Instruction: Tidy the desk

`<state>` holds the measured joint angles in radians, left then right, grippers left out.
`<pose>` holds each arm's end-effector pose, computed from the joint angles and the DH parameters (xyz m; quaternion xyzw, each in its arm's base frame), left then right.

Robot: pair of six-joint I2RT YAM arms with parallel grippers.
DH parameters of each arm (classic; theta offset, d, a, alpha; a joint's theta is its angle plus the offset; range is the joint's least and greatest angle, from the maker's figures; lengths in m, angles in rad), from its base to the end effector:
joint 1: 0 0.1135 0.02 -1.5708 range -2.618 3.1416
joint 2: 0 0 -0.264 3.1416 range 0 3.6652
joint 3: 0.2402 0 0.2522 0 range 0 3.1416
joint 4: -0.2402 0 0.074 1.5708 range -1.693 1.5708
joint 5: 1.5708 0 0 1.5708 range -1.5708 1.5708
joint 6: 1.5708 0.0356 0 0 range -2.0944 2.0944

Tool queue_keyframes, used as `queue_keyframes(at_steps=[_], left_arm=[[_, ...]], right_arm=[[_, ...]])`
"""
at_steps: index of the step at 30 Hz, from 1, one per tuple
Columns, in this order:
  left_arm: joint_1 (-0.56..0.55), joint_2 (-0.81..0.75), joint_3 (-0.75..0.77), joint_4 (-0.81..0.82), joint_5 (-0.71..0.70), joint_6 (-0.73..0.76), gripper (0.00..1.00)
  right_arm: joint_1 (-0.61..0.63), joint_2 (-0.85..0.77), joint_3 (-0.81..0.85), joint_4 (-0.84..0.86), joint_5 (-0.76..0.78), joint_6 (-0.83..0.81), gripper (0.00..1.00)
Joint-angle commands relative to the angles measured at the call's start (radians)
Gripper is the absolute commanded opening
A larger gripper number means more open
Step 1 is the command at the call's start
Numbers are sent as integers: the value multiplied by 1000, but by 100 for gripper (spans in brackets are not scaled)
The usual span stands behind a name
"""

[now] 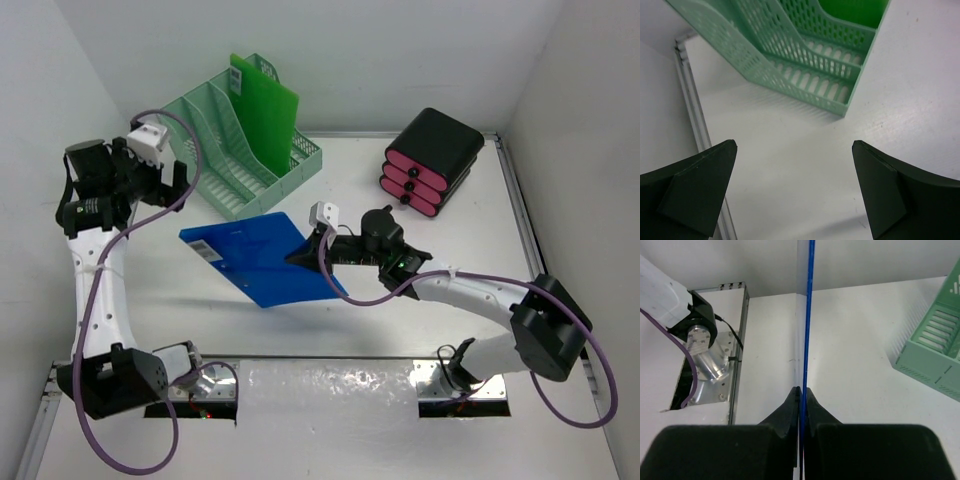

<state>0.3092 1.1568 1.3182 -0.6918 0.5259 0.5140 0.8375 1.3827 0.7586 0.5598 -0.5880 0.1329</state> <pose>0.2306 0.0549 0.4008 0.2142 0.8203 -0.0147 0.5301 0.1914 0.2420 0.2717 -0.4269 0.5869 0.4923 0.4805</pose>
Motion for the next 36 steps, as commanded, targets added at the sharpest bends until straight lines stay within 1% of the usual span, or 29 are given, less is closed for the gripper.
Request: queue_keyframes(at_steps=[1, 3, 4, 5, 6, 7, 8, 11, 13, 15, 16, 17, 18, 20, 21, 22, 23, 24, 25, 27, 28, 30, 31, 33, 34, 36], left_arm=[[24, -12, -65, 49, -43, -5, 100], [85, -16, -82, 43, -23, 13, 99], [111, -16, -85, 41, 9, 29, 100], [137, -13, -95, 44, 16, 43, 100], [186, 0, -105, 76, 11, 44, 100], [206, 12, -109, 86, 5, 46, 100], [240, 27, -111, 92, 3, 43, 100], [296, 86, -117, 87, 72, 38, 100], [303, 96, -123, 89, 109, 43, 99], [304, 107, -132, 89, 115, 60, 100], [304, 107, -137, 90, 112, 63, 100], [304, 107, -145, 97, 108, 64, 100], [303, 109, -149, 101, 99, 70, 100], [303, 109, -166, 107, 105, 84, 100], [304, 110, -171, 112, 111, 87, 100], [303, 115, -174, 115, 109, 89, 100], [304, 130, -171, 117, 108, 89, 100], [304, 138, -168, 115, 96, 87, 100], [304, 142, -166, 115, 94, 87, 100], [303, 155, -169, 113, 95, 90, 100], [303, 156, -175, 115, 98, 92, 100], [304, 162, -181, 118, 102, 100, 99], [303, 167, -185, 118, 100, 106, 100], [303, 182, -186, 126, 88, 115, 100], [304, 188, -188, 129, 83, 116, 100], [304, 211, -191, 135, 77, 126, 100]], right_arm=[[-3, -33, 45, 35, 28, -30, 0], [-6, -48, 57, -12, 42, -48, 0], [-8, -72, 59, -29, 62, -67, 0], [-11, -88, 65, -67, 73, -79, 0], [-11, -100, 70, -93, 85, -93, 0], [-18, -122, 76, -115, 118, -114, 0], [-26, -129, 97, -156, 134, -119, 0], [-67, -125, 181, -237, 148, -125, 0], [-95, -111, 259, -264, 160, -125, 0], [-107, -77, 313, -285, 172, -125, 0], [-115, -62, 373, -291, 180, -125, 0], [-117, -47, 402, -294, 210, -125, 0], [-121, -13, 428, -294, 227, -159, 0], [-127, 31, 533, -305, 263, -182, 0], [-136, 91, 574, -310, 280, -202, 0], [-143, 123, 649, -304, 302, -199, 0], [-150, 159, 682, -252, 330, -187, 0], [-172, 236, 714, -215, 342, -143, 0], [-178, 278, 784, -186, 359, -106, 0], [-184, 369, 867, -130, 414, -78, 0], [-184, 459, 942, -94, 425, -70, 0], [-183, 545, 1014, -58, 448, -44, 0], [-183, 625, 1086, -31, 470, -36, 0], [-184, 697, 1151, -2, 510, -7, 0], [-186, 731, 1212, 15, 516, 5, 0], [-186, 815, 1278, 32, 524, 45, 0]])
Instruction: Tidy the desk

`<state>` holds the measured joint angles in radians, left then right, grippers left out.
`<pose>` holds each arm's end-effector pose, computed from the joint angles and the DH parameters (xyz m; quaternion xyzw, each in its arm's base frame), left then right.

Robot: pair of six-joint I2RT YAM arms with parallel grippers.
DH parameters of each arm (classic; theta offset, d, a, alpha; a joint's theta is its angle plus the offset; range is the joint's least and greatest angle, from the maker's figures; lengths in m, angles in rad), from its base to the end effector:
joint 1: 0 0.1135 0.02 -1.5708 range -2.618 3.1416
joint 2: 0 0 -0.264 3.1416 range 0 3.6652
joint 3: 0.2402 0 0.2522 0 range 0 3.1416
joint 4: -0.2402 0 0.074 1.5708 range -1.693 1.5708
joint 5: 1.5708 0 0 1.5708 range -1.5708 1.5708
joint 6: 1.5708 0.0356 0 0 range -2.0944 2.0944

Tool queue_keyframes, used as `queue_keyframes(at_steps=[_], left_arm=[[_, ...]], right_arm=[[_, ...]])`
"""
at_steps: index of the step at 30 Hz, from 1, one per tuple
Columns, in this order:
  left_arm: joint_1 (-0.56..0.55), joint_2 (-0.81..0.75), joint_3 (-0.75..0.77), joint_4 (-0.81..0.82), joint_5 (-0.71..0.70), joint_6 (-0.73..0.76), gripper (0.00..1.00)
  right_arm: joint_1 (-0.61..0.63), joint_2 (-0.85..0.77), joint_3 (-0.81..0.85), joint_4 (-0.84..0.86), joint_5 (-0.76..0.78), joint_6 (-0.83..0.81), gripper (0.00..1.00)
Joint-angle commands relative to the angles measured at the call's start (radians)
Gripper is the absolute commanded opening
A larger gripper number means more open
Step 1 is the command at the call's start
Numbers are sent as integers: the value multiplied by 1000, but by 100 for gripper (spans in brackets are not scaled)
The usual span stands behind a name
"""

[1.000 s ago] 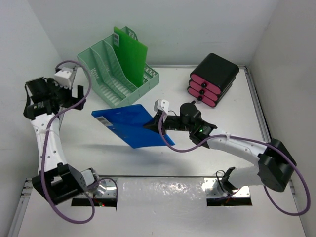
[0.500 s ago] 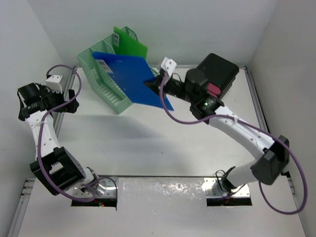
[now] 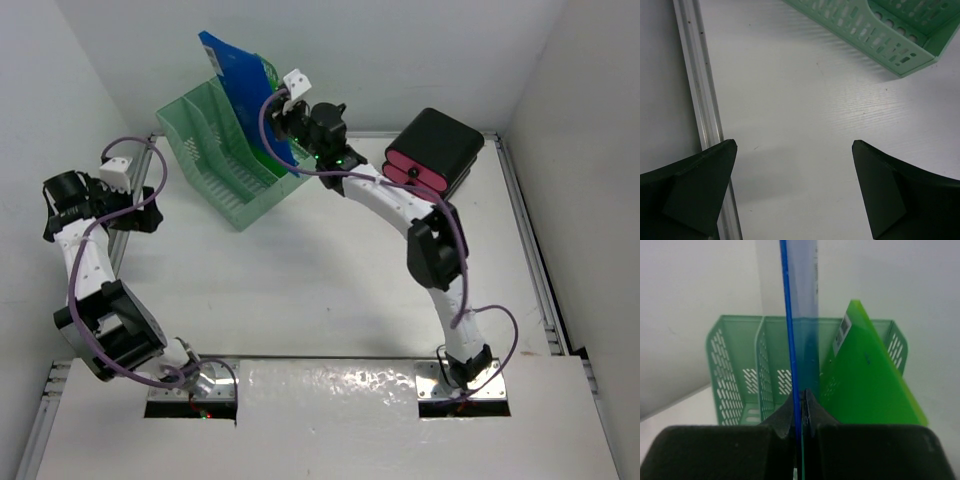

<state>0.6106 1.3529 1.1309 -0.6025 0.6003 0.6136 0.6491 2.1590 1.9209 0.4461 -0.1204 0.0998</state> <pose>0.2453 0.1471 0.2999 0.1091 0.8894 -0.0252 0.4432 0.4162 0.3212 0.3562 -0.2155 0.5925 0.3188 0.7077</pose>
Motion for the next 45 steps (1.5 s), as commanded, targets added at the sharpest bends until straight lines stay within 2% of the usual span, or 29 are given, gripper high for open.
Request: queue_keyframes(at_steps=[1, 8, 12, 20, 24, 29, 37, 41, 45], left_arm=[[3, 21, -5, 47, 1, 29, 100], [3, 115, 1, 56, 13, 32, 100], [3, 147, 9, 66, 27, 25, 100], [3, 170, 47, 26, 62, 25, 100], [3, 147, 38, 23, 59, 32, 99], [3, 129, 36, 14, 55, 44, 99], [3, 127, 23, 18, 53, 51, 100], [3, 127, 18, 23, 36, 58, 100], [3, 135, 13, 33, 30, 61, 100]], right_arm=[[3, 62, 172, 144, 51, 86, 0], [3, 105, 165, 195, 91, 81, 0], [6, 43, 61, 247, 113, 16, 0], [32, -68, 38, 213, 117, -153, 0], [50, -158, -81, 261, 116, -175, 0], [64, -222, -145, 312, 94, -163, 0], [66, -113, -39, 304, 22, -14, 0], [63, -21, 10, 345, 116, -2, 0], [60, 128, 232, 278, 117, 26, 0]])
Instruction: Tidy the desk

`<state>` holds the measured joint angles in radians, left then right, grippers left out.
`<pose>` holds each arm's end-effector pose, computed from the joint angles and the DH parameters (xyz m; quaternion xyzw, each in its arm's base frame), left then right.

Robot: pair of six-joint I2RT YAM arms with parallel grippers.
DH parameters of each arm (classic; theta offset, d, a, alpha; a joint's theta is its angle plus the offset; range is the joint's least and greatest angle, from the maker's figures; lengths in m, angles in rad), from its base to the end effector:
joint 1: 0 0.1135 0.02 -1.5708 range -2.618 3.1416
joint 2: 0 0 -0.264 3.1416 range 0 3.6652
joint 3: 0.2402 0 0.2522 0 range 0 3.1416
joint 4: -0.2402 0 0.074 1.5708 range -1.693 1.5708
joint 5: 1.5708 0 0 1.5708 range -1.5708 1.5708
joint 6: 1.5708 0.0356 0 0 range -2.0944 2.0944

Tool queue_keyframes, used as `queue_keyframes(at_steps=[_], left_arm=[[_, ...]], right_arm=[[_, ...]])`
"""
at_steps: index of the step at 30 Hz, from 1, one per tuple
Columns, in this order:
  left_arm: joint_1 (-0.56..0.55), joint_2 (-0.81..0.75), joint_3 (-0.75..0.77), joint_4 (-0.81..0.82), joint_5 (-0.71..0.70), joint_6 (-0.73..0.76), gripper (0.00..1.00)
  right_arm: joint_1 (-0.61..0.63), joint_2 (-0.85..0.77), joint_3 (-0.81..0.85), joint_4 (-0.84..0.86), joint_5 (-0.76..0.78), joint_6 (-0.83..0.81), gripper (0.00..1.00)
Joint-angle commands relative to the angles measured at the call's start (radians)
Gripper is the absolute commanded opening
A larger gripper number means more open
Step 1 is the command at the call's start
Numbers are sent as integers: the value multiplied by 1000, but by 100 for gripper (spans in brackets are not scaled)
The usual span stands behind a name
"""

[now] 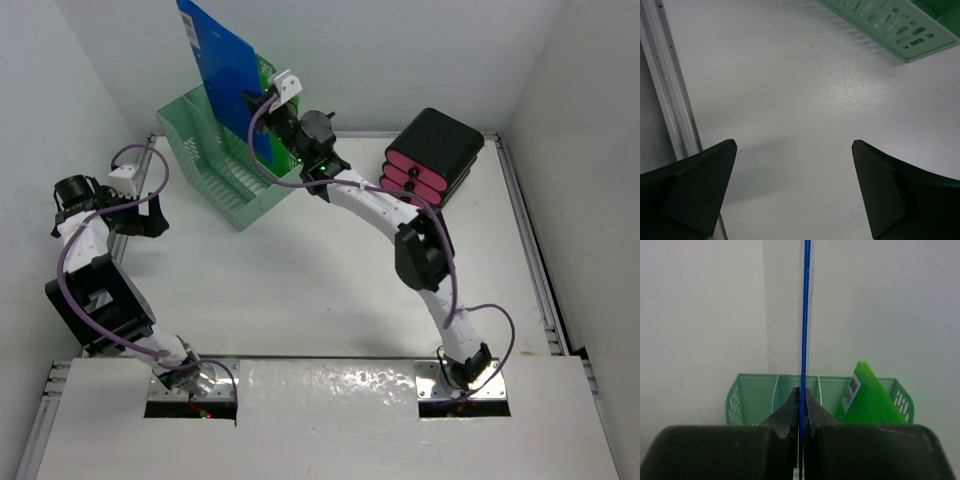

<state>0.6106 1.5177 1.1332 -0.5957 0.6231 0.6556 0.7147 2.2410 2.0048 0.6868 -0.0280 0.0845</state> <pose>0.2683 0.1624 0.2554 0.1097 0.9084 -0.0725 0.3968 0.4033 0.3513 0.3691 -0.1759 0.5014 0.3364 0.7775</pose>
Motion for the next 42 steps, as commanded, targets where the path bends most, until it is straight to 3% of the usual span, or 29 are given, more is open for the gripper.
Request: queue_keyframes(at_steps=[1, 5, 11, 19, 24, 27, 28, 30, 32, 33, 34, 36, 37, 39, 40, 42], left_arm=[[3, -22, 11, 40, 1, 7, 100], [5, -2, 10, 39, 4, 12, 100], [6, 9, 5, 51, -5, 15, 100], [5, 19, 2, 47, -10, 27, 100], [6, 18, -1, 42, -3, 27, 100], [6, 13, 2, 37, -2, 26, 100], [6, 9, 5, 34, -3, 26, 100], [5, -2, 2, 31, -8, 27, 100], [6, -23, -3, 27, -11, 27, 100], [6, -33, -7, 24, -17, 27, 100], [6, -53, -10, 16, -22, 29, 100], [6, -77, -13, 7, -37, 32, 100], [6, -103, -16, -2, -46, 36, 100], [6, -131, -38, -3, -60, 36, 100], [6, -157, -49, 2, -62, 35, 100], [8, -181, -79, 11, -77, 21, 100]], right_arm=[[-6, 107, 179, 31, 26, 50, 0], [-9, 189, 180, 86, 34, 66, 0], [-8, 308, 81, 468, -87, 46, 0], [-11, 413, 104, 487, -67, 52, 0], [-11, 367, -7, 499, -62, 49, 1], [-9, 278, -81, 450, -102, 18, 32], [-8, 250, -112, 421, -102, -14, 48], [-8, 157, -164, 375, -118, -67, 64], [-8, 67, -317, 396, -118, -125, 74], [-6, 8, -389, 411, -109, -137, 83], [-8, -123, -544, 430, -81, -153, 99], [-6, -268, -761, 386, -55, -227, 99], [-8, -413, -812, 262, -17, -250, 99], [-8, -551, -944, 83, 46, -264, 99], [-8, -674, -981, -111, 135, -255, 99], [-11, -789, -1108, -287, 245, -181, 99]])
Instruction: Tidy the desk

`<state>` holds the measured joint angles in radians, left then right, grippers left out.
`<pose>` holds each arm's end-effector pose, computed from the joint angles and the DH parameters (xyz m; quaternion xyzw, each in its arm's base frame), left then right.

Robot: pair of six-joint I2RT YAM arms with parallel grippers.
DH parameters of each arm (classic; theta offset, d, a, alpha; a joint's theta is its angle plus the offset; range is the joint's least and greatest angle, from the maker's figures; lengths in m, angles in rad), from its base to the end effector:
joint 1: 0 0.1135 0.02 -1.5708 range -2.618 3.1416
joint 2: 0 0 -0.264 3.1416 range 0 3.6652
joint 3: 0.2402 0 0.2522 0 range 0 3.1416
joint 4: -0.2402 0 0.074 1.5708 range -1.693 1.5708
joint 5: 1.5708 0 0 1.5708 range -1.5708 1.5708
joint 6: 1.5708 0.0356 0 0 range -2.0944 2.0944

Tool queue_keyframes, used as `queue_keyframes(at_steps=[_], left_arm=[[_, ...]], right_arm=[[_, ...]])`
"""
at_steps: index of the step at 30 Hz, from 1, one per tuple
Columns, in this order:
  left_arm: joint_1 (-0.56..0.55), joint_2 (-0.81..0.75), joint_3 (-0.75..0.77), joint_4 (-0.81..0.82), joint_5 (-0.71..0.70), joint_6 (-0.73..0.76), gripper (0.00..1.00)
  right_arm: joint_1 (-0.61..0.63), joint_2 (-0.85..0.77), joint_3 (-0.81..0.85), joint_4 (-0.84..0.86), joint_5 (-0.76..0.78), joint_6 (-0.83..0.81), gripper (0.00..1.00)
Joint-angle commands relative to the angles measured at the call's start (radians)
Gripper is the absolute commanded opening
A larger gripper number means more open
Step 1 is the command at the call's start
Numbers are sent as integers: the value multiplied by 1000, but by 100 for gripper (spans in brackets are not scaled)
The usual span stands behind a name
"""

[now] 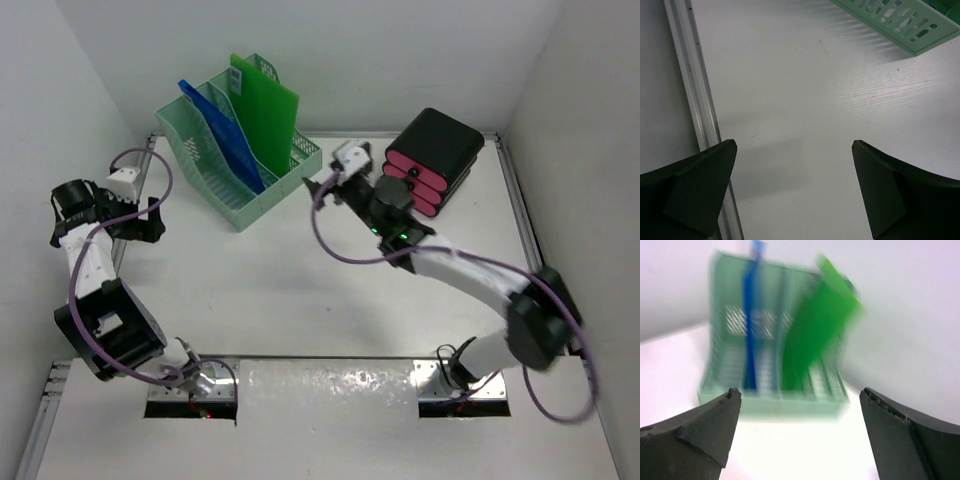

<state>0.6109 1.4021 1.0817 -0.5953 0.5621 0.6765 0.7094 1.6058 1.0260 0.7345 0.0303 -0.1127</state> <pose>0.2488 0.1511 0.2710 0.1190 0.9063 -0.0246 0.4049 0.2855 0.2436 0.3102 -0.2493 0.6007 0.2138 0.7289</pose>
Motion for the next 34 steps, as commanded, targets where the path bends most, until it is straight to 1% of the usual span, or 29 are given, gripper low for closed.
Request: queue_keyframes(at_steps=[1, 2, 3, 4, 5, 6, 7, 8, 9, 10, 12, 13, 16, 19, 21, 23, 24, 26, 27, 30, 34], left_arm=[[7, -87, -41, 18, -18, -14, 100], [6, -98, -63, 20, -11, -18, 100], [6, -115, -72, 9, -5, -20, 100], [7, -123, -81, -1, 5, -14, 100], [6, -129, -100, -12, 15, -11, 100], [6, -140, -109, -29, 12, -9, 100], [7, -144, -133, -29, -2, -9, 100], [6, -156, -147, -24, -10, -9, 100], [7, -164, -179, -17, -39, -14, 100], [7, -173, -198, -2, -53, -23, 100], [6, -207, -236, 52, -82, -48, 99], [9, -219, -270, 67, -97, -52, 100], [9, -287, -325, 88, -99, -61, 100], [9, -342, -384, 95, -123, -55, 100], [9, -406, -437, 109, -140, -42, 100], [10, -477, -480, 156, -157, -49, 100], [9, -498, -521, 175, -163, -55, 100], [10, -552, -549, 210, -188, -64, 100], [10, -564, -566, 212, -192, -61, 100], [9, -594, -600, 236, -202, -55, 99], [9, -560, -617, 258, -171, -60, 100]], right_arm=[[-7, -255, -176, -477, 279, 48, 99], [-16, -303, -225, -538, 316, 108, 99], [-25, -346, -315, -602, 353, 169, 99], [-37, -386, -352, -733, 387, 224, 99], [-77, -455, -389, -804, 461, 342, 99], [-97, -487, -464, -899, 492, 385, 99], [-152, -567, -550, -931, 509, 460, 99], [-187, -610, -591, -957, 497, 491, 99], [-255, -704, -634, -955, 429, 522, 99], [-284, -751, -706, -951, 399, 536, 99], [-350, -834, -756, -958, 364, 565, 99], [-361, -900, -782, -968, 352, 570, 99], [-386, -952, -796, -997, 306, 559, 99], [-387, -936, -797, -997, 316, 556, 99], [-386, -905, -799, -1001, 326, 582, 99], [-386, -879, -790, -1033, 347, 608, 99], [-386, -874, -782, -1053, 387, 628, 99], [-386, -873, -771, -1092, 422, 642, 99], [-386, -882, -773, -1093, 445, 671, 99], [-386, -920, -784, -1084, 436, 694, 99], [-386, -998, -829, -1064, 442, 708, 99]])
